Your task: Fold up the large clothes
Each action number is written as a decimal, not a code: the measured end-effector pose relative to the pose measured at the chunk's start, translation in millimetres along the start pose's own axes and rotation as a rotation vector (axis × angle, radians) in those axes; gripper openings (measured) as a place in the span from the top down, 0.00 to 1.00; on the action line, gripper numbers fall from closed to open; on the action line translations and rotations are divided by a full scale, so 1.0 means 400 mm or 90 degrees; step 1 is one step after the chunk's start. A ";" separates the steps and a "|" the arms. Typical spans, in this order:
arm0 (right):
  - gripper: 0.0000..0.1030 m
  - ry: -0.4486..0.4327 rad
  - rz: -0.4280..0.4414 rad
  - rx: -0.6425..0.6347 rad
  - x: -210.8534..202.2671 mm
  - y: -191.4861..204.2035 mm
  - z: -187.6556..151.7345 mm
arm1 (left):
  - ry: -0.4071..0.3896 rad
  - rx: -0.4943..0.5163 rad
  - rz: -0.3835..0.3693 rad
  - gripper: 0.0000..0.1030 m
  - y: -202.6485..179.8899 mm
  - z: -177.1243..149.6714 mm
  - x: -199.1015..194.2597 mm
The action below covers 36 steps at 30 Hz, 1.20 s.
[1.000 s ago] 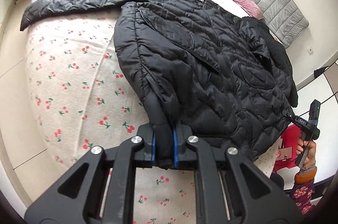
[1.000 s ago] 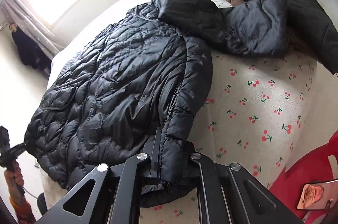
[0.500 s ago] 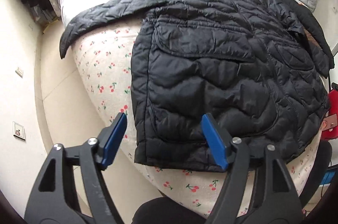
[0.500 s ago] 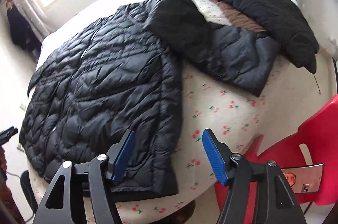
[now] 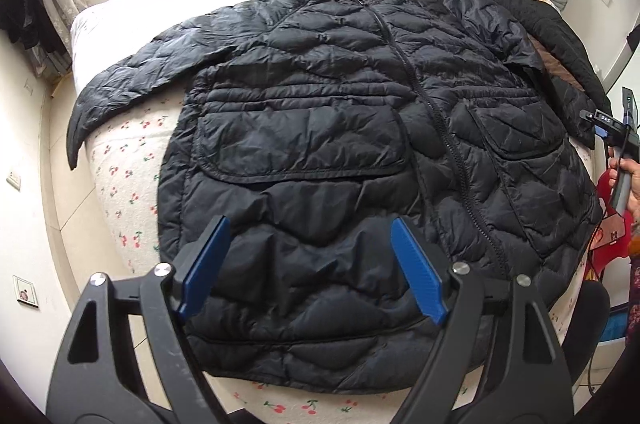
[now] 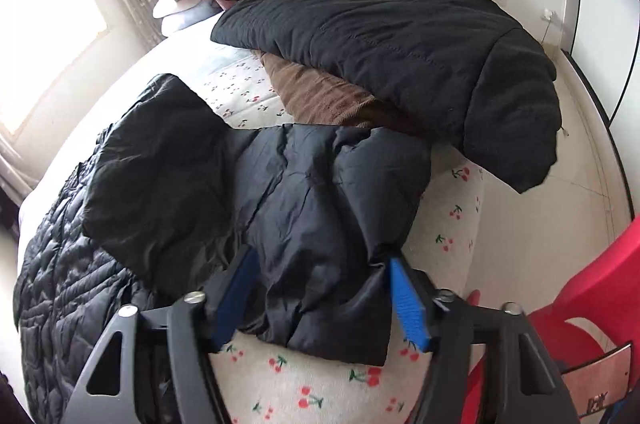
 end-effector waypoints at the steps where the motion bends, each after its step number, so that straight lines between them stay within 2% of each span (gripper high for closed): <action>1: 0.93 0.006 -0.008 -0.015 0.008 0.010 0.003 | 0.004 0.006 -0.006 0.20 -0.016 0.016 0.007; 3: 0.94 -0.019 0.003 -0.052 -0.028 0.053 0.020 | 0.009 0.028 -0.015 0.20 -0.049 0.055 0.018; 6: 0.95 -0.127 -0.014 -0.151 -0.156 0.136 0.111 | 0.011 0.071 -0.017 0.20 -0.099 0.124 0.035; 9: 0.95 -0.244 -0.081 -0.213 -0.272 0.182 0.250 | -0.005 0.101 -0.021 0.20 -0.151 0.192 0.060; 11: 0.95 -0.310 -0.136 -0.226 -0.316 0.188 0.350 | -0.022 0.113 -0.037 0.20 -0.190 0.226 0.083; 14: 0.94 -0.341 -0.184 -0.219 -0.296 0.176 0.469 | -0.055 0.130 -0.084 0.20 -0.254 0.244 0.125; 16: 0.94 -0.339 -0.229 -0.226 -0.243 0.157 0.506 | -0.053 0.134 -0.111 0.20 -0.288 0.231 0.168; 18: 0.92 -0.311 -0.266 -0.206 -0.166 0.115 0.522 | -0.040 0.137 -0.129 0.20 -0.316 0.213 0.208; 21: 0.78 -0.247 -0.303 -0.158 -0.052 0.037 0.493 | -0.011 0.132 -0.156 0.20 -0.342 0.171 0.265; 22: 0.70 -0.222 -0.307 -0.136 -0.026 0.011 0.476 | -0.004 0.130 -0.160 0.20 -0.346 0.158 0.279; 23: 0.61 -0.209 -0.299 -0.121 -0.020 -0.012 0.450 | -0.006 0.129 -0.160 0.20 -0.350 0.150 0.287; 24: 0.57 -0.210 -0.287 -0.111 -0.031 -0.027 0.434 | -0.015 0.132 -0.158 0.20 -0.355 0.146 0.285; 26: 0.41 -0.229 -0.265 -0.108 -0.067 -0.014 0.417 | -0.019 0.137 -0.160 0.20 -0.356 0.142 0.275; 28: 0.33 -0.239 -0.240 -0.123 -0.122 0.026 0.412 | -0.015 0.129 -0.167 0.20 -0.346 0.140 0.260; 32: 0.24 -0.218 -0.171 -0.163 -0.199 0.149 0.356 | -0.023 0.086 -0.156 0.20 -0.278 0.147 0.210; 36: 0.19 -0.163 -0.088 -0.202 -0.225 0.274 0.272 | -0.032 0.017 -0.115 0.20 -0.132 0.137 0.162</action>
Point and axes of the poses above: each gripper's, at about its wrist camera, not at the fingertips, and x roughly the way its jaws point, y to its left, z to its top, the point moved 9 cm from there along x, roughly the way its jaws point, and after that the axes turned 11 degrees about x, right-handed, at the moved point
